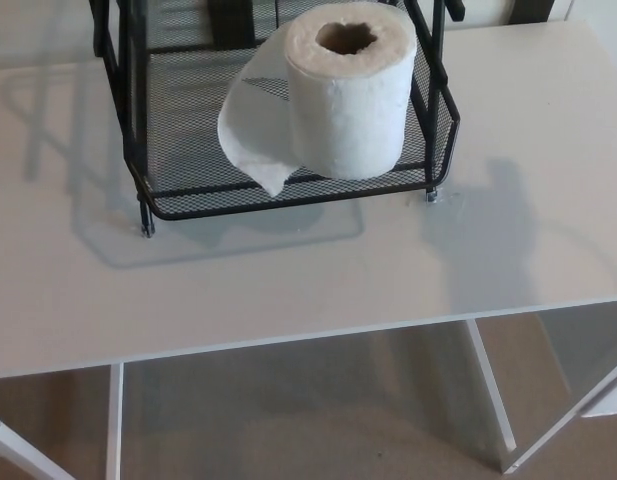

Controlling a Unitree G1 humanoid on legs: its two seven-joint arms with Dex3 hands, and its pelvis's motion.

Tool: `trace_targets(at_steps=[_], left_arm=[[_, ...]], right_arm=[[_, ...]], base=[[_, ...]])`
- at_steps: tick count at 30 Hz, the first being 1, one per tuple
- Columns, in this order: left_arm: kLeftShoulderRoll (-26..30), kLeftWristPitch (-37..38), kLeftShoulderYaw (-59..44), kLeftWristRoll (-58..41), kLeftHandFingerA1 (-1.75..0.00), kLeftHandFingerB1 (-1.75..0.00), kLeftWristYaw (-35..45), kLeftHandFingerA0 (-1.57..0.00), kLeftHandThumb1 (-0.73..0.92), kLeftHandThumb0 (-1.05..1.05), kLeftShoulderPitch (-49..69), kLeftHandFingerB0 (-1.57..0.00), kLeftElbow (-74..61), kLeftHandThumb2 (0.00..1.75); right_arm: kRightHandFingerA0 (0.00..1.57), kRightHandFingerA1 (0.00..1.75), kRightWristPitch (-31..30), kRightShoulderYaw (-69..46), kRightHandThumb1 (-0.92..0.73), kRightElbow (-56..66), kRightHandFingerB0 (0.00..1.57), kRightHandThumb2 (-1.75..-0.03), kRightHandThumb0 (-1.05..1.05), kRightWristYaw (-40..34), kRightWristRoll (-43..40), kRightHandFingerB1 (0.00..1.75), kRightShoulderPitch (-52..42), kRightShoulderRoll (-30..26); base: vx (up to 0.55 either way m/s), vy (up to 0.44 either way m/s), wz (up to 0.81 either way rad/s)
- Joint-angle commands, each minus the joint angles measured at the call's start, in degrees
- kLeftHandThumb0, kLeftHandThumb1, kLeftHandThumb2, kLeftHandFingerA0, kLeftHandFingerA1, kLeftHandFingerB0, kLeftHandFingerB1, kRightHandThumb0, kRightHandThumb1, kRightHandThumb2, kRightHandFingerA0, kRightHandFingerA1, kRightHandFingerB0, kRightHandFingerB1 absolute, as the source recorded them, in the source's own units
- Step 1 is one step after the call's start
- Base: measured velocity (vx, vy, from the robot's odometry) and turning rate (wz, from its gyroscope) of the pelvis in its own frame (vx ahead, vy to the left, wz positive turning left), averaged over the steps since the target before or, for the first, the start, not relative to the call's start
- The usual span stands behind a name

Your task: The robot walks towards a desk on which a file tray is kept in the middle and a toilet paper roll is kept on its right. The robot uses its right hand to hook on finger in the gap of the roll and grabs it, lifts it and places it on the tray.

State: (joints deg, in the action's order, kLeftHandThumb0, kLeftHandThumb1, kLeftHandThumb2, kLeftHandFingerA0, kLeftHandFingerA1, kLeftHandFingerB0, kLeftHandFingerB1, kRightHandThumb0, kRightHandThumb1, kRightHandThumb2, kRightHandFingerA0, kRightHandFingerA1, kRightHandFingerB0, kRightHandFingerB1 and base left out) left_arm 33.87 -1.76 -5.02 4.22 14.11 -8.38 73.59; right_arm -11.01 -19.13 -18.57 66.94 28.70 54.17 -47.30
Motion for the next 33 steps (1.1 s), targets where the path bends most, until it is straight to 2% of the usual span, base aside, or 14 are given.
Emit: trace_targets(at_steps=[1,13,15,16,17,19,20,21,22,26,28,29,32,33], left_arm=[[0.72,1.35,-1.63,-0.87,-1.17,-1.12,-1.33,-0.87,0.72,-1.05,-0.16,-0.47,0.87,1.03],[0.88,1.39,-1.89,-1.18,-1.18,-1.13,-0.5,-0.76,0.74,-1.05,-0.44,-0.45,0.66,1.04],[0.7,1.28,-1.92,-1.23,-1.19,-1.17,-0.66,-0.77,0.72,-1.05,-0.58,-0.43,0.52,1.05],[0.66,0.97,-1.98,-1.32,-1.2,-1.14,-0.69,-0.89,0.72,-1.05,-0.71,-0.48,0.4,1.06],[0.77,0.76,-2.12,-1.53,-1.19,-1.15,-0.51,-0.91,0.72,-1.05,-0.68,-0.48,0.06,1.05],[0.61,0.73,-2.94,-2.33,-1.21,-1.14,-0.61,-0.89,0.71,-1.05,-0.34,-0.46,0.08,1.06],[0.59,0.46,-2.9,-2.25,-1.21,-1.14,-0.87,-0.9,0.72,-1.05,-0.39,-0.47,0.12,1.06],[0.58,0.79,-2.83,-2.07,-1.2,-1.17,-1.04,-0.78,0.73,-1.05,-0.24,-0.44,0.44,1.05],[0.5,1.06,-2.89,-2.0,-1.18,-1.12,-1.27,-0.79,0.73,-1.05,-0.04,-0.48,0.9,1.05],[0.75,1.56,-2.31,-1.29,-1.18,-1.17,-1.17,-0.78,0.73,-1.05,0.11,-0.44,0.77,1.05],[0.54,1.18,-2.71,-1.67,-1.17,-1.12,-1.48,-0.82,0.73,-1.05,0.04,-0.48,0.82,1.07],[0.52,1.13,-2.65,-1.61,-1.17,-1.11,-1.63,-0.86,0.74,-1.05,0.06,-0.47,0.8,1.08],[0.65,1.17,-2.68,-1.68,-1.17,-1.16,-1.33,-0.8,0.76,-1.05,0.12,-0.43,0.64,1.05],[0.77,1.46,-2.35,-1.36,-1.17,-1.13,-1.21,-0.82,0.74,-1.05,0.25,-0.48,0.57,1.07]], right_arm=[[0.36,0.79,-15.08,-55.46,-0.62,33.12,0.09,-0.59,-0.75,-24.34,-1.85,0.43,-45.48,32.81],[0.26,0.83,-9.96,-62.4,-0.45,37.79,0.08,-0.84,-0.67,-49.85,-9.05,0.57,-52.7,62.7],[0.3,1.38,-9.27,-61.08,-0.62,38.98,0.05,-0.58,-0.61,-52.84,-7.76,0.58,-54.35,66.69],[0.21,1.33,-9.99,-60.01,-0.7,39.5,0.0,-0.59,-0.64,-53.53,-6.25,0.45,-55.42,68.55],[0.23,0.83,-12.45,-58.29,-0.54,40.96,0.0,-0.94,-0.71,-52.76,-3.68,0.35,-57.15,71.14],[0.1,1.04,-15.35,-58.32,-0.71,44.3,0.01,-0.59,-0.66,-51.75,-3.72,0.37,-57.73,74.44],[0.0,0.98,-19.68,-56.78,-0.79,46.34,0.0,-0.63,-0.7,-47.41,-0.47,0.25,-59.23,74.63],[0.0,0.57,-26.15,-48.56,-0.81,47.74,0.0,-1.19,-0.94,-37.88,13.6,0.33,-63.67,72.29],[0.21,0.86,-27.28,-48.13,-0.7,47.99,0.0,-1.1,-0.91,-39.52,15.81,0.28,-63.4,72.91],[0.0,0.45,-34.33,-46.18,-0.87,48.18,0.0,-1.23,-1.03,-38.11,20.63,0.3,-63.38,73.09],[0.52,1.14,-39.23,-48.29,-0.83,48.21,0.0,-0.9,-0.95,-41.87,21.93,0.0,-61.1,73.5],[1.02,1.35,-41.34,-50.94,-0.89,48.64,0.27,-0.68,-0.98,-41.92,18.67,1.38,-59.91,73.37],[1.22,1.35,-47.16,-52.71,-0.88,52.41,0.63,-0.67,-1.01,-37.87,18.6,1.08,-59.29,73.06],[0.52,1.09,-46.02,-52.02,-0.92,51.31,0.0,-0.72,-1.04,-38.13,18.67,0.43,-59.77,72.63]], base=[[0.0,0.0,0.0],[0.0,0.0,0.0],[0.0,0.0,0.0],[0.0,0.0,0.0],[0.0,0.0,0.0],[0.0,0.0,0.0],[0.0,0.0,0.0],[0.0,0.0,0.0],[0.0,0.0,0.0],[0.0,0.0,0.0],[0.0,0.0,0.0],[0.0,0.0,0.0],[0.0,0.0,0.0],[0.0,0.0,0.0]])
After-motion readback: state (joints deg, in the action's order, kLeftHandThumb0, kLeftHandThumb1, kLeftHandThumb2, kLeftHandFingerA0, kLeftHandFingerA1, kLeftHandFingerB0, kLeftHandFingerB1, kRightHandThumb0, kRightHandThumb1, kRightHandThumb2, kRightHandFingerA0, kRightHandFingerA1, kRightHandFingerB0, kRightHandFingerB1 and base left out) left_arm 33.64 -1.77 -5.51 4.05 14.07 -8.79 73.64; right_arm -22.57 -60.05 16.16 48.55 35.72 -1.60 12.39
